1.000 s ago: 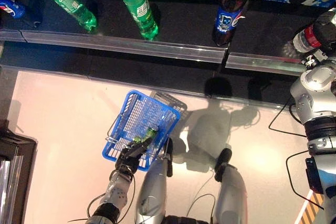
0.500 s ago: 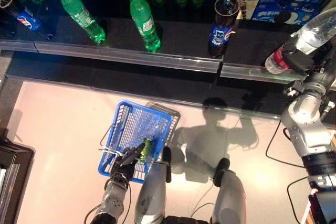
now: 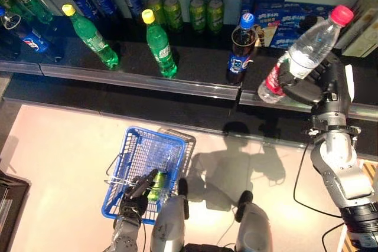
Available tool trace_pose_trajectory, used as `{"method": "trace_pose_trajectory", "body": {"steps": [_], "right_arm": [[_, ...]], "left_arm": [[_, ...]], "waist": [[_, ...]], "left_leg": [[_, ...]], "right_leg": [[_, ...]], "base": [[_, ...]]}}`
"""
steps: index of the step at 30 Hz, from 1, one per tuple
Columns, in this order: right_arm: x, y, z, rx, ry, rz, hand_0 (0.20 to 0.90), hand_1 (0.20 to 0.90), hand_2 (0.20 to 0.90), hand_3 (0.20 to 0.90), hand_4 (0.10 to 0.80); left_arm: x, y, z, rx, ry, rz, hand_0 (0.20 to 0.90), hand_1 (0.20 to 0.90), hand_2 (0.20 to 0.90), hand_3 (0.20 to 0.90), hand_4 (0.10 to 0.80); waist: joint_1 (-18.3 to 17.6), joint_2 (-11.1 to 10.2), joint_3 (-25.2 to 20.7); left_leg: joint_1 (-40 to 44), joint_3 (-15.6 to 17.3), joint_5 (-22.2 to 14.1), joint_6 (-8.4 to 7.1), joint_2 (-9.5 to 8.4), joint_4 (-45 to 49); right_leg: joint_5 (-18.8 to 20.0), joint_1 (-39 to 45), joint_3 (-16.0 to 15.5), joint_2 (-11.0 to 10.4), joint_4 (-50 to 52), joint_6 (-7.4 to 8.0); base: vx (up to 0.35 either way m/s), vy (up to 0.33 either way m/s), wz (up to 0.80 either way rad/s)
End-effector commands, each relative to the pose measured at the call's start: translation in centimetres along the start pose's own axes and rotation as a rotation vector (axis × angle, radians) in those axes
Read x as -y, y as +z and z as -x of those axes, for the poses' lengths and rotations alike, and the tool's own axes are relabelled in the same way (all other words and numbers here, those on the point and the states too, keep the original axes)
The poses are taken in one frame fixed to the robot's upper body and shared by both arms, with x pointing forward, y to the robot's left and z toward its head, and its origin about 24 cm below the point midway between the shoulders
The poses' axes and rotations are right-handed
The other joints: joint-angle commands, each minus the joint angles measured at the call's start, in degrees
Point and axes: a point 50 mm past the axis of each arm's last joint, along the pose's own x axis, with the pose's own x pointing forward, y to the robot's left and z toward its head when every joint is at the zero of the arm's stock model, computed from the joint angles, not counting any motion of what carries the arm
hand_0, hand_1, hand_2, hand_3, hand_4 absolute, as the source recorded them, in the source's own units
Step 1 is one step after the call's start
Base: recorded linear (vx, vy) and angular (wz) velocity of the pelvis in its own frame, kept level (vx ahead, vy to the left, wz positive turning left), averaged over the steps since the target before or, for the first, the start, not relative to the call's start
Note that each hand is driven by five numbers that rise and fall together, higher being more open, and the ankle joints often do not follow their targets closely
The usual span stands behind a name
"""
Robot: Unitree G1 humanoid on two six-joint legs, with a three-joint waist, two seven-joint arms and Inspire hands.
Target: Pick up the drink and place into the basket.
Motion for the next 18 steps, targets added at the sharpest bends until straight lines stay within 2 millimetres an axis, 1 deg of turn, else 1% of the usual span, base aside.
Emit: {"method": "trace_pose_trajectory", "body": {"steps": [1, 2, 3, 5, 8, 9, 10, 11, 12, 14, 16, 18], "right_arm": [[-3.0, 7.7, 0.1, 0.398, 0.224, -0.179, 0.3, 0.3, 0.3, 0.2, 0.1], [-3.3, 7.6, 0.3, 0.389, 0.248, -0.19, 0.3, 0.3, 0.3, 0.2, 0.1], [-4.5, 7.4, 0.8, 0.361, 0.321, -0.215, 0.3, 0.3, 0.3, 0.2, 0.1], [-5.3, 7.1, 1.1, 0.338, 0.382, -0.242, 0.3, 0.3, 0.3, 0.2, 0.1], [-7.1, 6.6, 1.9, 0.29, 0.476, -0.308, 0.3, 0.3, 0.3, 0.2, 0.1], [-7.1, 6.6, 1.9, 0.29, 0.476, -0.308, 0.3, 0.3, 0.3, 0.2, 0.1], [-8.1, 6.8, 2.3, 0.292, 0.515, -0.334, 0.3, 0.3, 0.3, 0.2, 0.1], [-8.3, 6.8, 2.4, 0.291, 0.523, -0.34, 0.3, 0.3, 0.3, 0.2, 0.1], [-9.0, 6.8, 2.5, 0.282, 0.541, -0.359, 0.3, 0.3, 0.3, 0.2, 0.1], [-10.1, 6.9, 2.7, 0.278, 0.56, -0.371, 0.3, 0.3, 0.3, 0.2, 0.1], [-10.6, 7.0, 2.7, 0.273, 0.563, -0.376, 0.3, 0.3, 0.3, 0.2, 0.1], [-11.4, 6.9, 2.7, 0.257, 0.557, -0.386, 0.3, 0.3, 0.3, 0.2, 0.1]], "left_arm": [[1.3, 6.6, 1.2, 0.28, -0.153, -0.102, 0.3, 0.3, 0.3, 0.2, 0.1], [1.5, 6.5, 1.3, 0.281, -0.16, -0.1, 0.3, 0.3, 0.3, 0.2, 0.1], [2.3, 6.6, 1.5, 0.282, -0.191, -0.099, 0.3, 0.3, 0.3, 0.2, 0.1], [2.9, 6.7, 1.8, 0.29, -0.228, -0.106, 0.3, 0.3, 0.3, 0.2, 0.1], [4.6, 6.9, 2.6, 0.307, -0.31, -0.128, 0.3, 0.3, 0.3, 0.2, 0.1], [4.6, 6.9, 2.6, 0.307, -0.31, -0.128, 0.3, 0.3, 0.3, 0.2, 0.1], [5.8, 7.3, 3.1, 0.318, -0.368, -0.132, 0.3, 0.3, 0.3, 0.2, 0.1], [6.1, 7.4, 3.2, 0.323, -0.382, -0.134, 0.3, 0.3, 0.3, 0.2, 0.1], [7.0, 7.7, 3.6, 0.333, -0.43, -0.144, 0.3, 0.3, 0.3, 0.2, 0.1], [8.1, 8.1, 4.4, 0.343, -0.509, -0.145, 0.3, 0.3, 0.3, 0.2, 0.1], [8.8, 8.2, 4.8, 0.343, -0.555, -0.146, 0.3, 0.3, 0.3, 0.2, 0.1], [10.0, 8.5, 5.7, 0.344, -0.633, -0.157, 0.3, 0.3, 0.3, 0.2, 0.1]], "waist": [[1.3, -2.22, -12.26], [1.47, -2.26, -12.31], [2.11, -2.21, -12.79], [2.7, -2.18, -12.83], [4.25, -2.2, -13.03], [4.25, -2.2, -13.03], [5.27, -2.15, -13.01], [5.49, -2.14, -13.01], [6.39, -2.12, -12.98], [8.15, -2.05, -12.77], [9.17, -1.98, -12.62], [10.8, -1.95, -12.47]], "left_leg": [[-0.93, 1.72, -0.31, 0.17, -0.18, 5.06], [-0.79, 1.64, -0.52, 0.1, -0.2, 5.28], [-0.79, 1.33, -0.2, 0.1, -0.23, 5.11], [-0.63, 0.91, -0.42, 0.03, -0.28, 5.35], [-0.58, -0.14, -0.08, -0.02, -0.6, 5.38], [-0.58, -0.14, -0.08, -0.02, -0.6, 5.38], [-0.79, -0.97, 0.2, -0.07, -0.91, 5.56], [-0.88, -1.18, 0.29, -0.09, -0.97, 5.63], [-1.29, -1.93, 0.47, -0.12, -1.26, 5.99], [-1.87, -3.35, 0.73, -0.1, -1.87, 6.46], [-2.16, -4.17, 0.95, -0.1, -2.29, 6.59], [-2.5, -5.44, 1.28, -0.05, -2.89, 6.61]], "right_leg": [[-1.47, 3.89, -2.97, 4.72, -1.71, -5.5], [-1.77, 4.22, -3.05, 4.66, -1.59, -5.46], [-1.55, 4.82, -3.52, 4.73, -2.18, -5.58], [-1.8, 5.34, -3.86, 4.64, -2.18, -5.55], [-1.72, 6.56, -4.81, 4.73, -2.86, -5.62], [-1.72, 6.56, -4.81, 4.73, -2.86, -5.62], [-1.75, 7.14, -5.46, 4.74, -3.17, -5.59], [-1.77, 7.26, -5.6, 4.75, -3.23, -5.59], [-1.8, 7.69, -6.15, 4.78, -3.51, -5.65], [-1.9, 8.41, -7.19, 4.84, -3.85, -5.73], [-1.84, 8.85, -7.79, 4.88, -4.12, -5.76], [-1.69, 9.62, -8.83, 4.98, -4.71, -5.72]], "base": [[0.049, 0.048, 0.05], [0.046, 0.048, 0.04], [0.035, 0.043, 0.05], [0.017, 0.039, 0.14], [0.01, 0.027, 0.18], [-0.005, 0.03, 0.19], [-0.009, 0.024, 0.11], [-0.012, 0.029, 0.13], [-0.006, 0.014, 0.16], [-0.003, 0.005, 0.3], [0.003, -0.002, 0.35], [0.006, -0.013, 0.21]]}}
